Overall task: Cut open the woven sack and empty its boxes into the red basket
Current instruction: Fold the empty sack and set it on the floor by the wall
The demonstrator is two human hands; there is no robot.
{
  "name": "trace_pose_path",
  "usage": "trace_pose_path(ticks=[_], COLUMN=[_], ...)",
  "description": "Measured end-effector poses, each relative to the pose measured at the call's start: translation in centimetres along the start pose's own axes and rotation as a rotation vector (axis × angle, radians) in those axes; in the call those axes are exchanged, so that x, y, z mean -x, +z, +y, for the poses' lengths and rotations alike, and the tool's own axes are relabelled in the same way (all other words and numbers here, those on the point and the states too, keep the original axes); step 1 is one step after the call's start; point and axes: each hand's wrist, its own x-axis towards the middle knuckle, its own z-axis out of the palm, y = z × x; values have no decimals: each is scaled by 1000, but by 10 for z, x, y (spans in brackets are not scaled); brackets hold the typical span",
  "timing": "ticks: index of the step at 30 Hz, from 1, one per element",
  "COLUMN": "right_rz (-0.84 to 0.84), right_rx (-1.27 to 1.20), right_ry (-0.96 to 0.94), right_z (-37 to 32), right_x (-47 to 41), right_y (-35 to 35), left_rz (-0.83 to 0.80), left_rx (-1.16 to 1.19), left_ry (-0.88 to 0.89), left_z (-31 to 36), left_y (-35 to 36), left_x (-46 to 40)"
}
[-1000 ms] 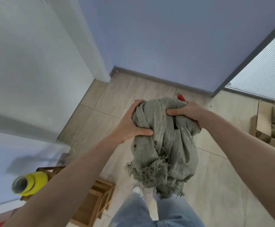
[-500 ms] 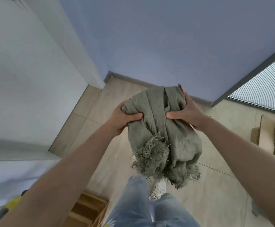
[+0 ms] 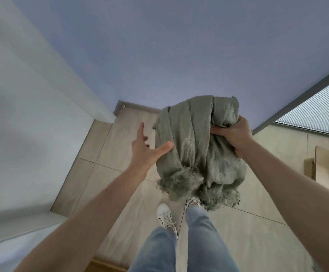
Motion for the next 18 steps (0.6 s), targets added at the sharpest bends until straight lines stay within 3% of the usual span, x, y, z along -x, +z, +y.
trace_pose_path(ticks=[2, 3, 7, 10, 14, 18], right_rz=[43, 46, -21, -188, -404, -494], right_rx=[-52, -66, -73, -21, 38, 38], right_ry=[1, 11, 63, 167, 347, 478], right_z=[-1, -3, -10, -15, -19, -19], right_x=[-22, -33, -71, -87, -103, -112], right_y=[-5, -8, -19, -24, -30, -32], left_rz=[118, 75, -371, -482, -378, -278], left_rx=[-15, 55, 503, 744, 981, 1029], left_ry=[-43, -119, -555, -533, -475, -488], left_z=[10, 15, 40, 44, 40, 47], left_y=[10, 15, 40, 61, 82, 94], left_x=[1, 2, -11, -33, -64, -91])
